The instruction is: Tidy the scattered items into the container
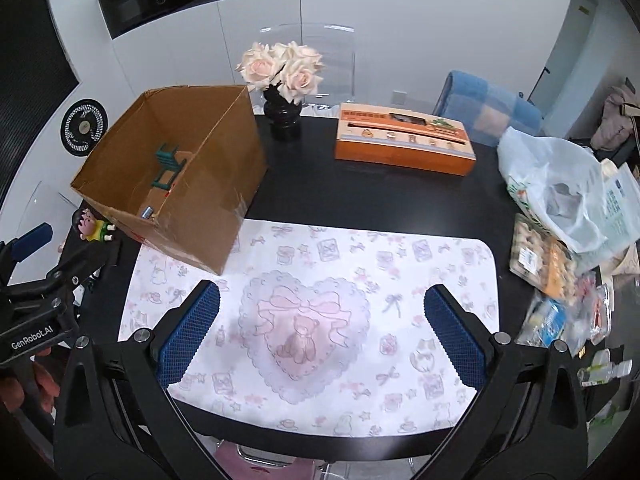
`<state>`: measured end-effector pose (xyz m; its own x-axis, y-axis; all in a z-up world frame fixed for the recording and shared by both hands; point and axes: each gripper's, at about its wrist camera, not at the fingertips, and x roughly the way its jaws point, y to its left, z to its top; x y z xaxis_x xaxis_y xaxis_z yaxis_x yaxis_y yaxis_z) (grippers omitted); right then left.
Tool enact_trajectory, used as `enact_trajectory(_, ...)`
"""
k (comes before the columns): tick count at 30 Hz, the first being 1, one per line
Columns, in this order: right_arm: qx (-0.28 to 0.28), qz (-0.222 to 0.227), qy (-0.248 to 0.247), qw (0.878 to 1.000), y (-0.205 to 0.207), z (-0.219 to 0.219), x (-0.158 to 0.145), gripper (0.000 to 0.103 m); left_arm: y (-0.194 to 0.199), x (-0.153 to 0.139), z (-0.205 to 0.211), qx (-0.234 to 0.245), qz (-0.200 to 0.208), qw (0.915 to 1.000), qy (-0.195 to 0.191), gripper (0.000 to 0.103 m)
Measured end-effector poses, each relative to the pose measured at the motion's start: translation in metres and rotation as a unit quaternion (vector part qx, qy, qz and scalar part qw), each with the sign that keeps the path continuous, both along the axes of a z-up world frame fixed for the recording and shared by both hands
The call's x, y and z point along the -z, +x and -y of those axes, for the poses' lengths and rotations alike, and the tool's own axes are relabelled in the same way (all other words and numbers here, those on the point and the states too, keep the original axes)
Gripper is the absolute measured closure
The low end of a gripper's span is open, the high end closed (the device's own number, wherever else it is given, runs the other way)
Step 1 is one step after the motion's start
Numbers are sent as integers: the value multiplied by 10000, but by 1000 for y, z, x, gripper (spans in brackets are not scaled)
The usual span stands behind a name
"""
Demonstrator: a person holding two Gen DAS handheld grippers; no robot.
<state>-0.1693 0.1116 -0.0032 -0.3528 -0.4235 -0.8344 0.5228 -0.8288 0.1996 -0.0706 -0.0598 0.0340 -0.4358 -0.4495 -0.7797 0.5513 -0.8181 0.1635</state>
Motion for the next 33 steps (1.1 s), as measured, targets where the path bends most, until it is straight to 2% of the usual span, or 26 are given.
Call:
enact_trajectory(6, 91, -141, -90, 9998, 43, -40, -15, 0, 26, -19, -39, 131, -159, 9996, -205, 1)
enact_trajectory(13, 356, -145, -239, 9990, 80, -64, -28, 0, 56, -23, -55, 109, -192, 9996, -163, 1)
enact_trajectory(23, 416, -522, -379, 9971, 114, -57, -44, 0, 74, -26, -71, 176, -350, 9987, -319, 1)
enact_trajectory(28, 358, -651, -342, 9967, 115, -48, -47, 0, 73, -28, -63, 179, -527, 9981, -250, 1)
enact_trajectory(33, 336, -706, -316, 9964, 110, -38, -49, 0, 66, -24, -54, 188, -527, 9981, -242, 1)
